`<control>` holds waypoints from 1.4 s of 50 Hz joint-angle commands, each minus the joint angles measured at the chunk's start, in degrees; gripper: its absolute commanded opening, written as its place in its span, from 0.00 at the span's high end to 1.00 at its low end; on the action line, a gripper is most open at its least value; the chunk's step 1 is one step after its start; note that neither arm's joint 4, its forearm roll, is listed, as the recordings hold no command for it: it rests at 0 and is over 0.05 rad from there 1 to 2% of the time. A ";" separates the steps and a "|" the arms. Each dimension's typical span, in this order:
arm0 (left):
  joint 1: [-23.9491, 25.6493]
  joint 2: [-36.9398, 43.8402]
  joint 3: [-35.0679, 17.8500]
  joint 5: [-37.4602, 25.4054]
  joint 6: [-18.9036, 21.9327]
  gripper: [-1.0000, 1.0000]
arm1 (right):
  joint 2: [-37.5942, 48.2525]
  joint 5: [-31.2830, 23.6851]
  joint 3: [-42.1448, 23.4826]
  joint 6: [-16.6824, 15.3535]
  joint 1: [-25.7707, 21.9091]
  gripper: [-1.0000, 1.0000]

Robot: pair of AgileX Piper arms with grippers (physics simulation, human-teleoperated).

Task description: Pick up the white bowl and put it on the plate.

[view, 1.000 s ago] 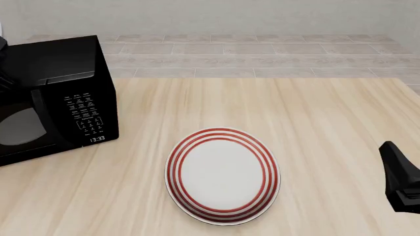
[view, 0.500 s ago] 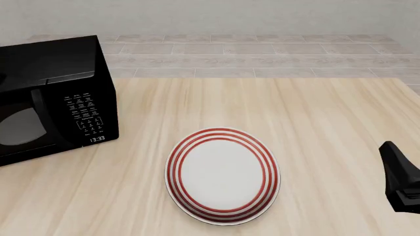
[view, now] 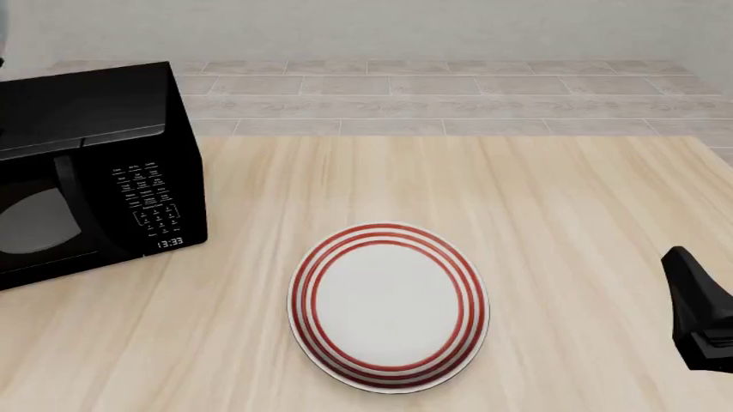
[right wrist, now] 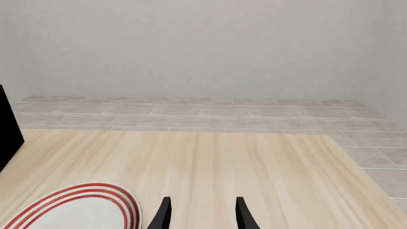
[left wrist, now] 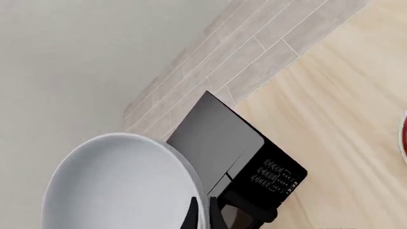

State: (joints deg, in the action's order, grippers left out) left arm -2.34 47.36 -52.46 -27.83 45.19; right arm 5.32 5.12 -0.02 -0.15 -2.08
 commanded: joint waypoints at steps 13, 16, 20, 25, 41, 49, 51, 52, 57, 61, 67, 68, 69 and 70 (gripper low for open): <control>13.28 -3.55 -5.22 -8.39 -2.80 1.00 | 0.01 0.00 0.00 -0.01 0.01 0.00; 16.81 -5.01 -3.46 -7.24 -2.78 1.00 | 0.00 0.00 0.00 0.00 -0.01 0.00; 18.27 -3.70 -3.62 -7.82 -3.70 1.00 | 0.00 0.00 0.00 0.00 0.00 0.00; 22.52 -3.26 -4.27 -8.84 -4.09 1.00 | 0.01 0.01 0.00 0.00 0.00 0.00; 30.78 1.04 -9.24 -10.06 -6.62 1.00 | 0.00 0.00 0.00 -0.01 -0.02 0.00; 33.79 3.15 -8.82 -9.90 -6.60 1.00 | 0.02 0.01 0.00 -0.01 0.00 0.00; 34.20 3.73 -9.26 -9.97 -6.66 1.00 | 0.00 0.00 0.00 0.00 0.00 0.00; 34.67 3.96 -9.41 -10.18 -6.48 1.00 | 0.00 0.00 0.00 0.00 0.00 0.00; 36.44 4.49 -8.81 -10.46 -5.94 1.00 | 0.00 0.00 0.00 0.00 0.02 0.00; 40.12 4.80 -8.44 -11.53 -6.10 1.00 | 0.00 0.00 0.00 -0.01 0.01 0.00; 40.96 6.02 -8.09 -11.22 -5.38 1.00 | -0.02 -0.01 0.00 0.01 0.00 0.00; 41.18 6.14 -8.00 -11.06 -5.10 1.00 | 0.00 0.00 0.00 -0.01 -0.01 0.00; 41.46 6.28 -7.91 -10.91 -4.90 1.00 | -0.01 -0.01 0.00 0.00 -0.01 0.00; 41.57 6.43 -8.07 -10.88 -4.93 1.00 | 0.00 0.00 0.00 0.00 0.00 0.00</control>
State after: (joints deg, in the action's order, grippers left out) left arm 36.09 52.45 -60.45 -38.93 39.34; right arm 5.32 5.12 -0.02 -0.15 -2.08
